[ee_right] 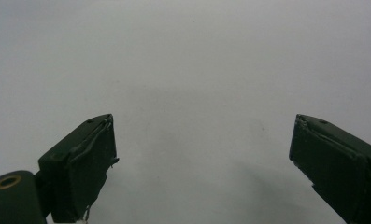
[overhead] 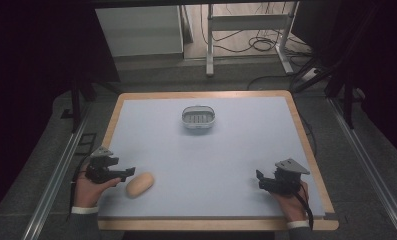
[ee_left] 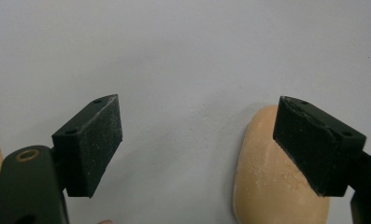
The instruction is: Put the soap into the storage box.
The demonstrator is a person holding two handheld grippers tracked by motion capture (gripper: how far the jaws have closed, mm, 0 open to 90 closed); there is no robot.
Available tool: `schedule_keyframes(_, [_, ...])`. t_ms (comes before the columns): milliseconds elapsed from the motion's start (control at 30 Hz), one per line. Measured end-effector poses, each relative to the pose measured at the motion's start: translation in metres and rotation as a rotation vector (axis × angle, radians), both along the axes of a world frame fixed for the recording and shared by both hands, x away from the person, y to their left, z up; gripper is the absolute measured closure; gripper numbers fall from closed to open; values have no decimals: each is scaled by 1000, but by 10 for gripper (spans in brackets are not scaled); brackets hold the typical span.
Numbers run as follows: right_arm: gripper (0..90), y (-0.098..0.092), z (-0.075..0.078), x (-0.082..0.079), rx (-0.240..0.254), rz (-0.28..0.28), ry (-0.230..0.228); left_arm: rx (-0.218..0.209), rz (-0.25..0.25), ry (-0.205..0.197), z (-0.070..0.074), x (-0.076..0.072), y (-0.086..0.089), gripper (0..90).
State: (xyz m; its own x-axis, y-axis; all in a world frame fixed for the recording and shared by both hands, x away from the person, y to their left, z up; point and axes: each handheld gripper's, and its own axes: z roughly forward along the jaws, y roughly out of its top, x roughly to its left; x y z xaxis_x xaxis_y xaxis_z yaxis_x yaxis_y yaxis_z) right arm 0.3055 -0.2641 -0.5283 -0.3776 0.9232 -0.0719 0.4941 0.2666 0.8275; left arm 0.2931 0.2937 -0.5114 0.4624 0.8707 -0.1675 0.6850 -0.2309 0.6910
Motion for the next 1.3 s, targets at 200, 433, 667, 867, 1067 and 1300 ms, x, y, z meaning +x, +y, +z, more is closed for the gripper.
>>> schedule_keyframes(200, [74,1,0,1,-9,-9,14,17,-9,4,2,0,-1,160])
schedule_keyframes(433, [74,-1,0,1,8,-11,17,31,-30,6,9,2,-3,159])
schedule_keyframes(667, [74,-1,0,2,6,-17,20,61,-60,13,18,1,-8,156])
schedule_keyframes(867, [74,0,0,1,-1,-23,14,100,-131,21,27,-4,-17,158])
schedule_keyframes(1067, [74,-1,0,1,2,-24,7,132,-184,42,30,-6,-27,158])
schedule_keyframes(1300, [74,-1,0,1,6,-21,11,154,-232,69,26,-8,-40,156])
